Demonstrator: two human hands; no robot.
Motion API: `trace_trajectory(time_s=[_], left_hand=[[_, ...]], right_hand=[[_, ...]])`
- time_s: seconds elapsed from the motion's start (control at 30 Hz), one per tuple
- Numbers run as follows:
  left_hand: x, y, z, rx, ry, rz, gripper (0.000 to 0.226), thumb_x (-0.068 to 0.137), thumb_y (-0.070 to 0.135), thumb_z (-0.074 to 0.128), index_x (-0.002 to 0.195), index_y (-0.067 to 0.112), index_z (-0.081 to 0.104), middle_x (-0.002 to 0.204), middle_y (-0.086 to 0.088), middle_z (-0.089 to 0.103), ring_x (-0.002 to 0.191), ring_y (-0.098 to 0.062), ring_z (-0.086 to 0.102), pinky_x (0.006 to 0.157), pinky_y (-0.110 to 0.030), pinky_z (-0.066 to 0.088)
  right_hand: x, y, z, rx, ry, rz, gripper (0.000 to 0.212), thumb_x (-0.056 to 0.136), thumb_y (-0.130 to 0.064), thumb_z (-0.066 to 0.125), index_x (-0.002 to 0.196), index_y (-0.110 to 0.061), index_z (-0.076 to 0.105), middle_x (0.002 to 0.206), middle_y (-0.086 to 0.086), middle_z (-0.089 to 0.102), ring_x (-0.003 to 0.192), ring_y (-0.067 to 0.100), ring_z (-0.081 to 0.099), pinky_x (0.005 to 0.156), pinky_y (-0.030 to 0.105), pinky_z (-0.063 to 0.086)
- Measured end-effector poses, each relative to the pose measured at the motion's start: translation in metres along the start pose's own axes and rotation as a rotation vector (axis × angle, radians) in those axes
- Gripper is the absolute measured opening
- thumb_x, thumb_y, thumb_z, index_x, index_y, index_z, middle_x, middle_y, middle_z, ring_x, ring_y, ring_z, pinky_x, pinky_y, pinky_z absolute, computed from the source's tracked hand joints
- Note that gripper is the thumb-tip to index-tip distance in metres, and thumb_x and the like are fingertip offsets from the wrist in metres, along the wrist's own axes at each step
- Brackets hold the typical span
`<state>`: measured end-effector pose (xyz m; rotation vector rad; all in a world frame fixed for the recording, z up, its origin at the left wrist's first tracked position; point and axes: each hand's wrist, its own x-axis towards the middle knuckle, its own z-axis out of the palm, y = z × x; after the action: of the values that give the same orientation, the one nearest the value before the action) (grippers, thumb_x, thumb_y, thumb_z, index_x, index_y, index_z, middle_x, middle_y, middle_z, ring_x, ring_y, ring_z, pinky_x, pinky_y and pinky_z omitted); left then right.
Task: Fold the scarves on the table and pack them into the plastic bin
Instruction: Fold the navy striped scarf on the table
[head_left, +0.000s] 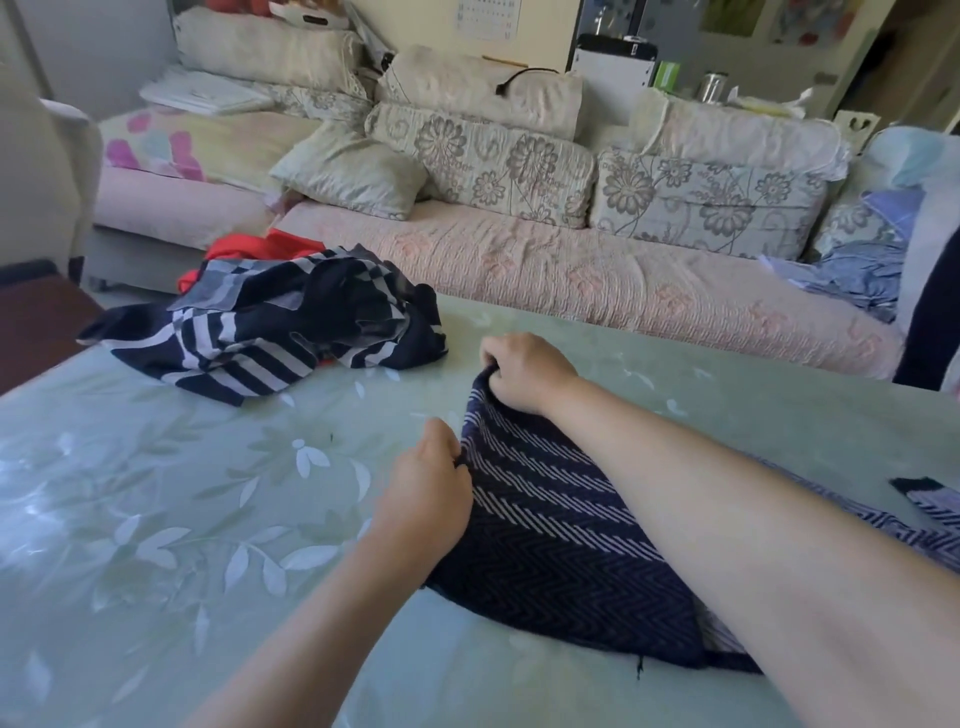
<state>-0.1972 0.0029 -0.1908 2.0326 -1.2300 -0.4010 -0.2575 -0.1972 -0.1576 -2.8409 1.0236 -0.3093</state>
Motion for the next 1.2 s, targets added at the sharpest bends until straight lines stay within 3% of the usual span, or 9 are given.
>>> trace_trajectory(time_s=[0.1, 0.17, 0.27, 0.5, 0.63, 0.77, 0.93, 1.03, 1.2], left_hand=[[0.013, -0.018, -0.027, 0.118, 0.044, 0.030, 0.024, 0.095, 0.004, 0.040, 0.110, 0.022, 0.035, 0.077, -0.005, 0.054, 0.064, -0.019, 0.050, 0.050, -0.029, 0.031], [0.018, -0.034, -0.043, 0.239, 0.071, 0.009, 0.024, 0.094, 0.003, 0.041, 0.111, 0.019, 0.036, 0.084, -0.005, 0.052, 0.073, -0.023, 0.054, 0.054, -0.031, 0.034], [0.019, -0.053, -0.058, 0.477, 0.033, -0.113, 0.021, 0.091, 0.006, 0.044, 0.111, 0.012, 0.039, 0.098, -0.008, 0.045, 0.092, -0.028, 0.052, 0.068, -0.033, 0.038], [0.019, -0.051, -0.032, 0.536, -0.144, 0.232, 0.050, 0.101, 0.038, 0.040, 0.148, 0.025, 0.030, 0.154, 0.002, 0.029, 0.142, -0.022, 0.024, 0.112, -0.041, 0.027], [0.012, -0.059, -0.011, 0.636, -0.357, 0.103, 0.066, 0.097, 0.065, 0.016, 0.155, 0.038, -0.001, 0.164, 0.004, -0.009, 0.150, -0.022, -0.011, 0.119, -0.052, -0.004], [0.015, -0.062, -0.005, 0.674, -0.366, 0.016, 0.074, 0.092, 0.072, 0.009, 0.154, 0.038, -0.011, 0.162, 0.000, -0.021, 0.148, -0.025, -0.021, 0.115, -0.061, -0.012], [0.017, -0.031, 0.003, 0.746, -0.327, 0.061, 0.074, 0.098, 0.058, 0.021, 0.157, 0.017, 0.005, 0.164, -0.009, -0.007, 0.150, -0.031, -0.011, 0.119, -0.056, -0.007], [0.011, -0.002, 0.018, 0.618, -0.348, 0.291, 0.062, 0.098, 0.053, 0.038, 0.150, 0.022, 0.029, 0.158, -0.006, 0.020, 0.146, -0.028, 0.013, 0.119, -0.047, 0.018], [-0.018, 0.047, 0.048, 0.394, -0.464, 0.580, 0.041, 0.084, 0.053, 0.064, 0.119, 0.032, 0.057, 0.115, 0.005, 0.053, 0.112, -0.016, 0.046, 0.092, -0.035, 0.046]], right_hand=[[0.016, -0.025, 0.003, 0.139, 0.114, 0.021, 0.018, 0.081, -0.003, 0.047, 0.088, -0.018, 0.054, 0.095, 0.004, 0.058, 0.093, 0.031, 0.056, 0.078, 0.039, 0.047], [0.026, -0.044, 0.011, 0.200, 0.058, 0.002, 0.033, 0.088, -0.005, 0.052, 0.118, -0.018, 0.056, 0.126, 0.009, 0.054, 0.118, 0.033, 0.052, 0.096, 0.039, 0.044], [0.026, -0.068, 0.027, 0.163, -0.216, 0.003, 0.078, 0.096, -0.016, 0.060, 0.157, -0.030, 0.014, 0.167, 0.006, -0.003, 0.145, 0.034, 0.031, 0.113, 0.042, 0.035], [-0.018, -0.067, 0.053, -0.090, -0.200, -0.045, 0.057, 0.104, -0.040, 0.041, 0.156, -0.028, 0.023, 0.167, 0.006, 0.000, 0.150, 0.030, 0.017, 0.121, 0.047, 0.017], [-0.053, -0.033, 0.063, -0.076, -0.198, 0.107, 0.057, 0.104, -0.050, 0.029, 0.158, -0.031, 0.019, 0.167, 0.004, 0.001, 0.153, 0.022, 0.002, 0.123, 0.051, 0.004], [-0.086, 0.008, 0.057, -0.040, -0.272, 0.242, 0.066, 0.102, -0.062, 0.021, 0.159, -0.034, 0.005, 0.168, 0.000, -0.007, 0.154, 0.020, -0.006, 0.124, 0.045, 0.002], [-0.127, 0.038, 0.029, 0.053, -0.303, 0.281, 0.068, 0.101, -0.061, 0.029, 0.159, -0.034, 0.007, 0.167, -0.001, -0.006, 0.154, 0.025, 0.004, 0.121, 0.045, 0.012], [-0.157, 0.055, 0.016, 0.053, -0.236, 0.266, 0.061, 0.099, -0.055, 0.044, 0.153, -0.031, 0.028, 0.164, 0.000, 0.018, 0.149, 0.025, 0.022, 0.119, 0.044, 0.023], [-0.220, 0.072, -0.009, -0.052, -0.233, 0.162, 0.023, 0.084, -0.043, 0.063, 0.103, -0.032, 0.058, 0.107, -0.007, 0.050, 0.107, 0.017, 0.050, 0.088, 0.031, 0.040]])
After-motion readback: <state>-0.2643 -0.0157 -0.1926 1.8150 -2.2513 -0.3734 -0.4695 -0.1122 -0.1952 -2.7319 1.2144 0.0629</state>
